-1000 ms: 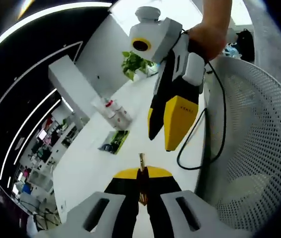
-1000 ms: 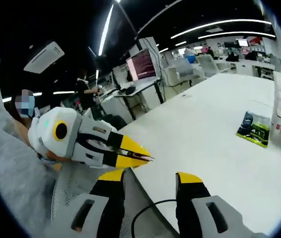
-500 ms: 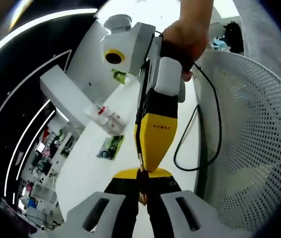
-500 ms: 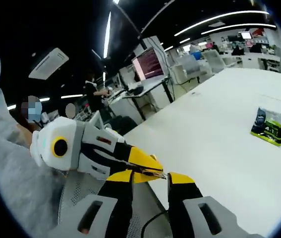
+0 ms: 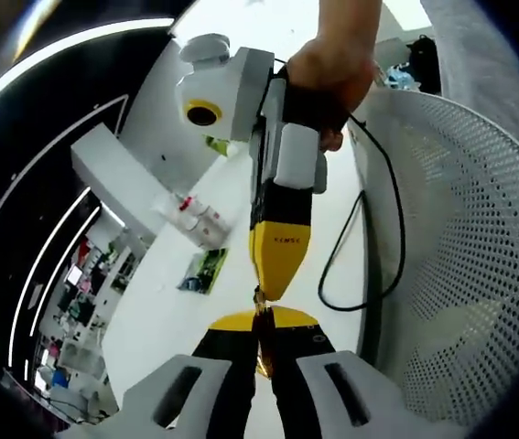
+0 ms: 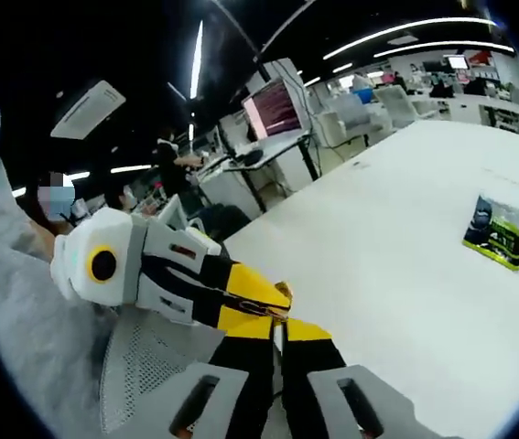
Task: Arrange the skincare products in the storage area until every visible bottle or jar stands upright without overlapping.
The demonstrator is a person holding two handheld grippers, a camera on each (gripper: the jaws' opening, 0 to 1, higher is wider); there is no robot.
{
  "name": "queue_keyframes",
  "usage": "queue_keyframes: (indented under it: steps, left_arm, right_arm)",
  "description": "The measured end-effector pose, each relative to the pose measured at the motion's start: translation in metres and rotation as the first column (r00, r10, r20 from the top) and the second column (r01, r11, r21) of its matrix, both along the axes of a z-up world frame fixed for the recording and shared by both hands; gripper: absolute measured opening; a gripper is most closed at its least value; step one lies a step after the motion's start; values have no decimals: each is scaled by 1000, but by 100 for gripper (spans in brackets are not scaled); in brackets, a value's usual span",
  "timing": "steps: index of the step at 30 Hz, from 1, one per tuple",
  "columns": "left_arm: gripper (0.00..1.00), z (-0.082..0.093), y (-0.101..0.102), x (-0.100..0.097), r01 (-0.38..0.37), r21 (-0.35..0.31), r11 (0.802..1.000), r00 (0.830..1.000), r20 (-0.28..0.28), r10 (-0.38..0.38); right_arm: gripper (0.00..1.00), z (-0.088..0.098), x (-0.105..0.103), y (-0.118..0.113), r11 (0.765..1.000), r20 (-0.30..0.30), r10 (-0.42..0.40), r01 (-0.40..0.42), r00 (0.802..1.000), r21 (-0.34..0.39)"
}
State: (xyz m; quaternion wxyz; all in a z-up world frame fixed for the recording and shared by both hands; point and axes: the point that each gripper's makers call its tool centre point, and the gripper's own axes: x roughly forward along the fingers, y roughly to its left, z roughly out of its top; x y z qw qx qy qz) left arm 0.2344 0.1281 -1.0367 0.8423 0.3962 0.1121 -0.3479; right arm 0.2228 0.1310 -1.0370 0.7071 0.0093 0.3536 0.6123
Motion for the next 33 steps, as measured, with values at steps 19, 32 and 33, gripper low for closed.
queue_keyframes:
  steps: [19,32,33]
  left_arm:
    - [0,-10,-3,-7,12,-18,1000,997,-73,-13]
    - [1,-6,-9,-8,14,-95,995,995,-93,-23]
    - [2,-7,-9,-8,12,-96,995,995,-94,-21]
  right_arm:
    - [1,-9,-11,6,845,535,530,-359,658,-396]
    - [0,-2,-8,-5,844,550,535,-378,641,-381]
    - [0,-2,-7,-6,842,549,538,-379,640,-383]
